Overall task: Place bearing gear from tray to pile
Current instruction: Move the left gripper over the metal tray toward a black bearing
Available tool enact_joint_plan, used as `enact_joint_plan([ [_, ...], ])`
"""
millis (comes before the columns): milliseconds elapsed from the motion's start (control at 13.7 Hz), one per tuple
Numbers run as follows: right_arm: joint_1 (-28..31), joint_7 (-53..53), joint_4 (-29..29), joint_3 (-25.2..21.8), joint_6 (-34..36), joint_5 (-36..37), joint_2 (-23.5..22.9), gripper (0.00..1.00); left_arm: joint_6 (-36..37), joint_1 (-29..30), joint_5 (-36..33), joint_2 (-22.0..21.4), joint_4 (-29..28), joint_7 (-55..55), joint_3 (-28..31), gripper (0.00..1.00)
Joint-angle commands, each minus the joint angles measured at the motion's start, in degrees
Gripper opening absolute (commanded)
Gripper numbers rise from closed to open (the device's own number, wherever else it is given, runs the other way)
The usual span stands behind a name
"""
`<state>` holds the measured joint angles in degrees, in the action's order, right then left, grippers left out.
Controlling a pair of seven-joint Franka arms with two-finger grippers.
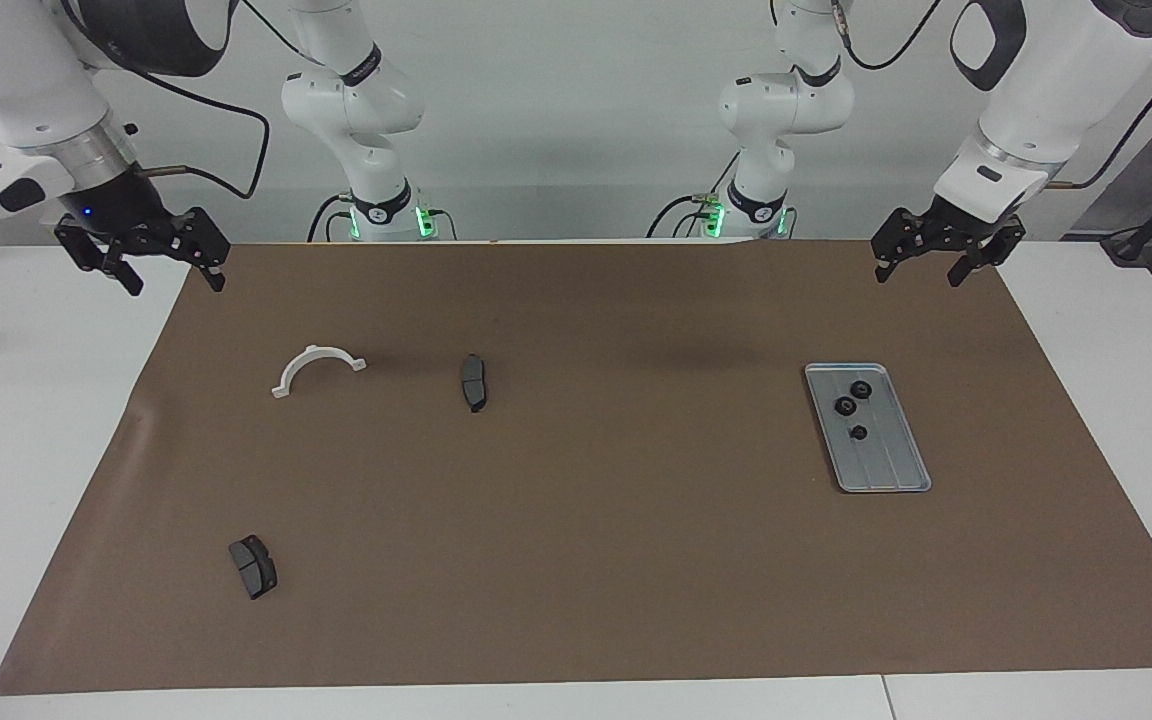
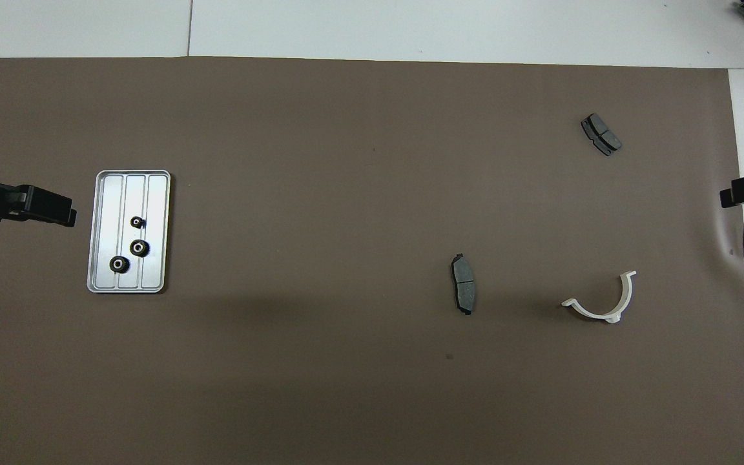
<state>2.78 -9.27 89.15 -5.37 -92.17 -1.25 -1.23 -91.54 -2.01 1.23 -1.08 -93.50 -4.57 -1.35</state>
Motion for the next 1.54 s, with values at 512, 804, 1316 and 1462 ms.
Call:
enact_joint_plan([
  [512, -0.05, -1.72, 3.93, 0.1, -0.38, -1.47, 2.46, 1.0, -12.85, -0.72, 0.88, -3.83, -8.95, 0.44, 0.56, 1.0],
  [804, 0.04, -1.81, 3.93, 0.1, -0.82, -1.47, 2.37, 1.0, -20.68, 0.95, 0.88, -3.32, -15.39, 4.3, 0.64, 1.0],
  [1316, 0.12, -1.28, 3.93, 0.1, -1.09, -1.47, 2.37, 1.0, -38.32, 2.19, 0.71, 3.98, -25.74, 7.38, 0.73, 1.0],
  [1462, 0.12, -1.19, 3.93, 0.1, -1.26, -1.47, 2.37, 1.0, -41.86, 2.36, 0.45, 5.81, -27.96, 7.38, 0.73, 1.0],
])
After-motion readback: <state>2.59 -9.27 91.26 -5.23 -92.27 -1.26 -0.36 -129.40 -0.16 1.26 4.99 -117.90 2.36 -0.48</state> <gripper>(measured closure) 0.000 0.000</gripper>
